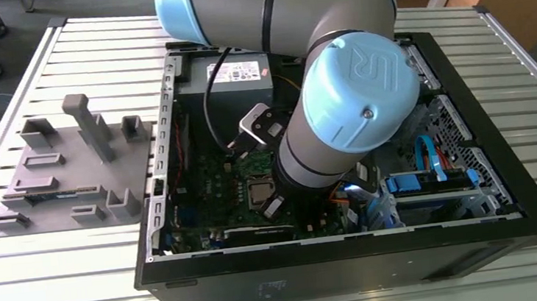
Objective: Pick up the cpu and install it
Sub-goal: 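Install the first cpu locking lever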
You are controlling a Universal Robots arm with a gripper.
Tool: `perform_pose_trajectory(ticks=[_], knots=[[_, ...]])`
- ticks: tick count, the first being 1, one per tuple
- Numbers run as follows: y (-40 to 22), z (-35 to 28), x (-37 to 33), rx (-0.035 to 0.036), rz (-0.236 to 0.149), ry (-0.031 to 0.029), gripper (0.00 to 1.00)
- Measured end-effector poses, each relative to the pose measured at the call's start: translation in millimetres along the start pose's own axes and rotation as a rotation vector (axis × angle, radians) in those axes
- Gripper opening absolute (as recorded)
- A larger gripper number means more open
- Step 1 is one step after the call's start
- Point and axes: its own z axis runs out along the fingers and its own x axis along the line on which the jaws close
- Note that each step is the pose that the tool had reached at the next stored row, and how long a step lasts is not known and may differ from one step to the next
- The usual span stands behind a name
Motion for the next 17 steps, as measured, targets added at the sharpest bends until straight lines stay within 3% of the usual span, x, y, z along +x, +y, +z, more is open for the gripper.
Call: perform_pose_trajectory(ticks=[17], knots=[[1.1,0.1,1.2,0.0005,-0.001,-0.0005,0.11]])
